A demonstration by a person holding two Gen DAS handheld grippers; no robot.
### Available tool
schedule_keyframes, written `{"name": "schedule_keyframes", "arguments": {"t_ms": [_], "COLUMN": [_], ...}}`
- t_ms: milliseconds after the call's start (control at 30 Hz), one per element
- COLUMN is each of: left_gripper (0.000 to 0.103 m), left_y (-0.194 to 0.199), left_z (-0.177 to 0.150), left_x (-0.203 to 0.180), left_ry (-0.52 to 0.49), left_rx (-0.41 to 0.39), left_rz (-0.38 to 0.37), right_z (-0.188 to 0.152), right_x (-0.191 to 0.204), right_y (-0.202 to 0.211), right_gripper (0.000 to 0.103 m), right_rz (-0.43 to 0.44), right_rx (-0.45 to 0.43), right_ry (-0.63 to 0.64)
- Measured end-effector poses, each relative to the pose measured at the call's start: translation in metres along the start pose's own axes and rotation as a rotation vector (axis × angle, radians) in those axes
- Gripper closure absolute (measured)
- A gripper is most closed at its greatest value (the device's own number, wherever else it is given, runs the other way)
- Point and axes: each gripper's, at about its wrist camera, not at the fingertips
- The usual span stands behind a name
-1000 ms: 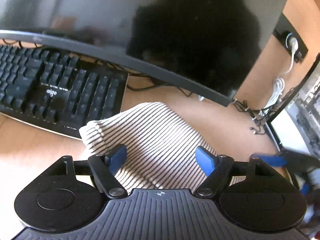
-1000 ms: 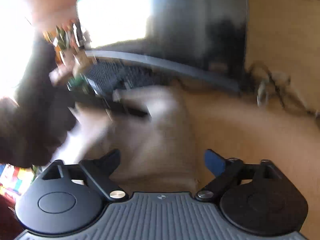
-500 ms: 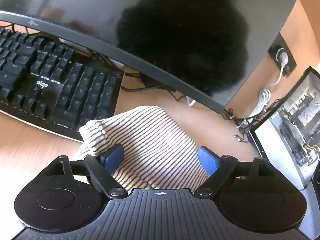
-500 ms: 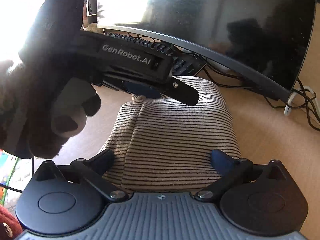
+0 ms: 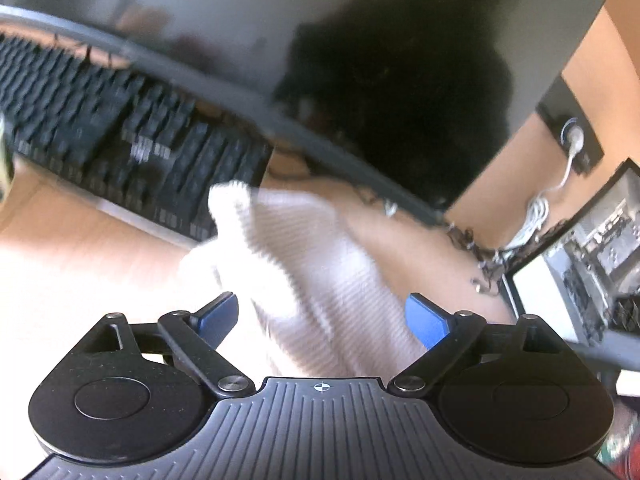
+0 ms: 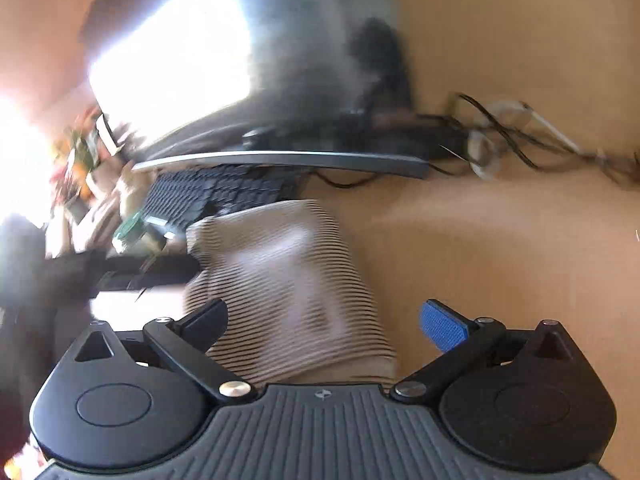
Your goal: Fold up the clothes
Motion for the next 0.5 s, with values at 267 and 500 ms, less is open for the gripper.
{"name": "schedule_keyframes", "arguments": {"t_ms": [267,500], "left_gripper": [0.021,0.020], "left_y": [0.006,0.009], "left_z": [-0.028,-0.030], "left_x": [-0.003,-0.011], "left_ry": [0.043,0.011], "left_rx": [0.028,-0.020], "left_rz": [0.075,0.141], "right_z": [-0.006,0.009], "right_x": [-0.044,-0.006], "right_y": [-0.045,-0.043], "right_gripper": [0.025,0.035], "right_rz": [0.103,0.136], "right_rx": [0.071,0.068], "right_ry": [-0.188,0.018]}}
Point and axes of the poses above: each gripper's, at about its wrist camera, not at the fingertips, and y roughly against the way its jaws point, x to its left, z to its top, and after that the axes turned 8 degrees about z, right-handed
